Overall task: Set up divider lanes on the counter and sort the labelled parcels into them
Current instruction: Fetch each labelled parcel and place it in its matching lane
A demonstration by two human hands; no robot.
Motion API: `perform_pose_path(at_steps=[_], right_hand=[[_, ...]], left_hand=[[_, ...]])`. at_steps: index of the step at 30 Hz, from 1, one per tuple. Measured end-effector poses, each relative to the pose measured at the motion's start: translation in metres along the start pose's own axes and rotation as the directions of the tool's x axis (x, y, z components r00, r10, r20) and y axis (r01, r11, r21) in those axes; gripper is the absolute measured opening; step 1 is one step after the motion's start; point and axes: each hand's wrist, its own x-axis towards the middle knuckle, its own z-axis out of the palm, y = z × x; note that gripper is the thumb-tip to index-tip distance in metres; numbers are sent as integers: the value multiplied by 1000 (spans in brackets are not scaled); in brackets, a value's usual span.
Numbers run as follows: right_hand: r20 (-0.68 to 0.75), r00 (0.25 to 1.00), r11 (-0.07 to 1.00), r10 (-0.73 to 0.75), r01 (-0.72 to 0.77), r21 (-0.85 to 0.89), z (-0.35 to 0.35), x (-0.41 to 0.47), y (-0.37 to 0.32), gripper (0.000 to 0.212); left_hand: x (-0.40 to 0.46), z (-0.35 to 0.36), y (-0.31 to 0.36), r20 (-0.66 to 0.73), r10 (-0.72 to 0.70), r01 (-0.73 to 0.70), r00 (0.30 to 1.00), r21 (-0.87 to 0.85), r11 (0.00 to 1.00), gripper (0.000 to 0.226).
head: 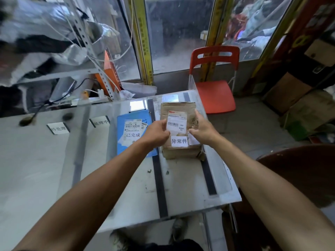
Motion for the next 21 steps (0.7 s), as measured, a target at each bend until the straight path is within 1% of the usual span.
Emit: perform_pose_path(at_steps=[4, 6, 8, 10, 13, 15, 17, 19, 21], right_hand=[[-56, 997, 998, -45, 43, -38, -12, -6, 7, 82], [-58, 996, 997, -71, 69, -37, -13, -7, 12, 80], [-55, 995, 994, -80, 75, -75, -12, -9, 15, 76], [-78, 993, 990, -89, 79, -120, -9, -10, 14, 68], [-177, 982, 979, -66, 30, -199, -1, -9, 9, 53], [-248, 968, 970, -33, -29, -240, 7, -9, 1, 42], [-323, 945, 968, -46, -38, -248, 16, -12, -9, 41], [-346, 934, 970, -91, 5, -244, 25, -18, -25, 37], [-312, 937, 965, -156, 77, -249, 37, -26, -48, 27]], left_hand=[[-2, 7, -5, 12, 3, -2, 1000, -104, 995, 53], [-3, 9, -8, 10, 4, -3, 1000, -131, 991, 50], [-4, 11, -10, 20, 6, -3, 1000, -150, 989, 44], [-6, 13, -10, 32, 14, -9, 999, -140, 990, 45], [-10, 17, -9, 12, 22, -20, 1000, -129, 991, 48], [-14, 17, -9, -31, 12, -16, 999, -127, 992, 45], [-17, 12, -14, -100, 8, -18, 995, -105, 994, 45], [-25, 3, -19, -160, 25, -39, 987, -81, 996, 41], [-36, -12, -25, -227, 58, -70, 972, -47, 996, 33]])
